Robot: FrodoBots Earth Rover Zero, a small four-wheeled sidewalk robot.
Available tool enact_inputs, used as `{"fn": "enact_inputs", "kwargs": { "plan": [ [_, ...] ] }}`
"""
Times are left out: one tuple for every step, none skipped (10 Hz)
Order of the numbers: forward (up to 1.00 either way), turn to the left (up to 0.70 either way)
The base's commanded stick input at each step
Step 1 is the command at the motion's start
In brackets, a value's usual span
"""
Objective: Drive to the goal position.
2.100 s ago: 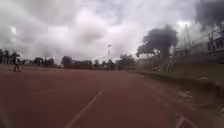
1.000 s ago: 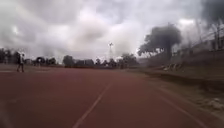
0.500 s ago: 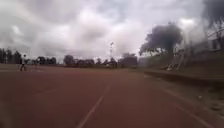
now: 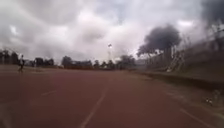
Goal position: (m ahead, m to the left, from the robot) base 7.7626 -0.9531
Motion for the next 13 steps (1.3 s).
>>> {"fn": "enact_inputs", "kwargs": {
  "plan": [
    [0.70,0.00],
    [0.70,0.00],
    [0.70,0.00],
    [0.70,0.00],
    [0.70,0.00],
    [0.70,0.00],
    [0.70,0.00],
    [0.70,0.00],
    [0.70,0.00],
    [0.70,0.00],
    [0.70,0.00],
    [0.70,0.00],
    [0.70,0.00]
  ]
}}
